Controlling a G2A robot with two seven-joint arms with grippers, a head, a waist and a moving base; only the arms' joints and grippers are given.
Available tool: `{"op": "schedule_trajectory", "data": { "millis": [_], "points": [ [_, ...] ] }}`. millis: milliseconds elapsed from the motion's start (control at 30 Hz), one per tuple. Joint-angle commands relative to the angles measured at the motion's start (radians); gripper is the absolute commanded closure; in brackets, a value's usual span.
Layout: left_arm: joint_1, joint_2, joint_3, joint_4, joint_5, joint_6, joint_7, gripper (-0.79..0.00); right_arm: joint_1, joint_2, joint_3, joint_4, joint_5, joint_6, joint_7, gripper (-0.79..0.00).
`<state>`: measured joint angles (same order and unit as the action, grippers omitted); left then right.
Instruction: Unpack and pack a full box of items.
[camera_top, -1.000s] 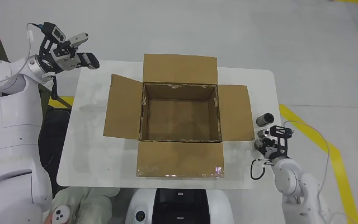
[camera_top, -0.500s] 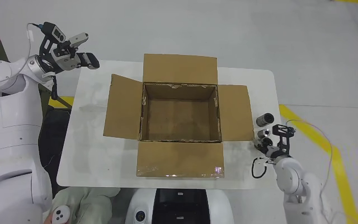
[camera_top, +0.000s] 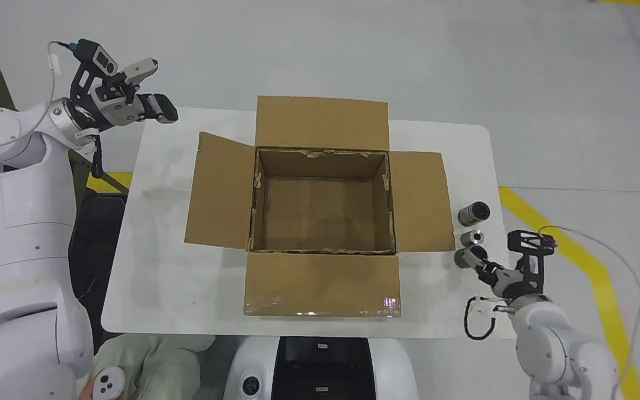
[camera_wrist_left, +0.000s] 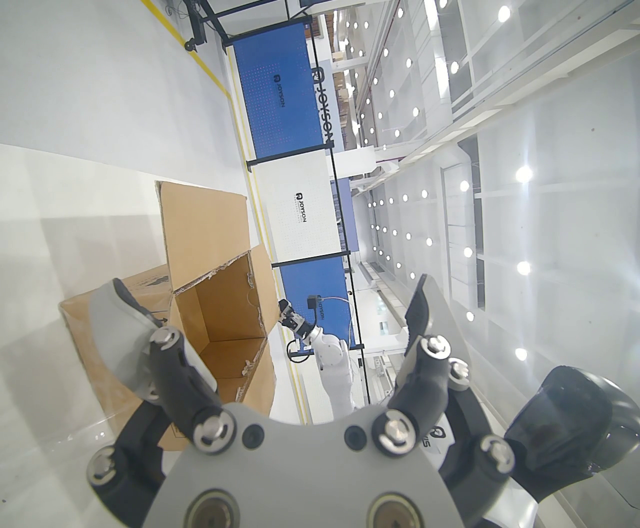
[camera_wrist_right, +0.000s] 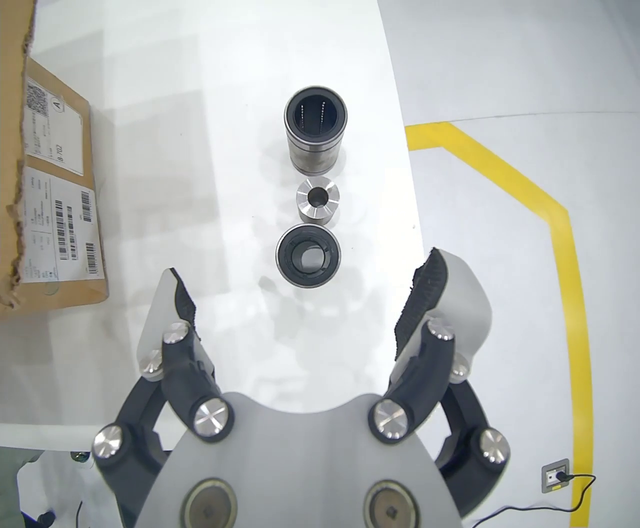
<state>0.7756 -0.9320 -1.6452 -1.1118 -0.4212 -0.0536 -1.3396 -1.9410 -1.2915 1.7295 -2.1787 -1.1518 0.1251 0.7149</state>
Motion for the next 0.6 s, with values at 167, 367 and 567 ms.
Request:
{"op": "schedule_trajectory", "data": {
  "millis": [167, 367, 567],
  "points": [
    [0.000, 0.000, 0.000, 0.000, 0.000, 0.000, 0.000, -0.785, 0.016, 0.000, -0.023, 0.026, -0.024, 0.009, 0.005, -0.785],
    [0.000, 0.000, 0.000, 0.000, 0.000, 0.000, 0.000, -0.785, 0.047, 0.000, -0.039, 0.070, -0.017, 0.012, 0.013, -0.785],
    [0.000, 0.000, 0.000, 0.000, 0.000, 0.000, 0.000, -0.785, 0.086, 0.001, -0.057, 0.128, -0.016, 0.006, 0.017, -0.785]
  ]
}}
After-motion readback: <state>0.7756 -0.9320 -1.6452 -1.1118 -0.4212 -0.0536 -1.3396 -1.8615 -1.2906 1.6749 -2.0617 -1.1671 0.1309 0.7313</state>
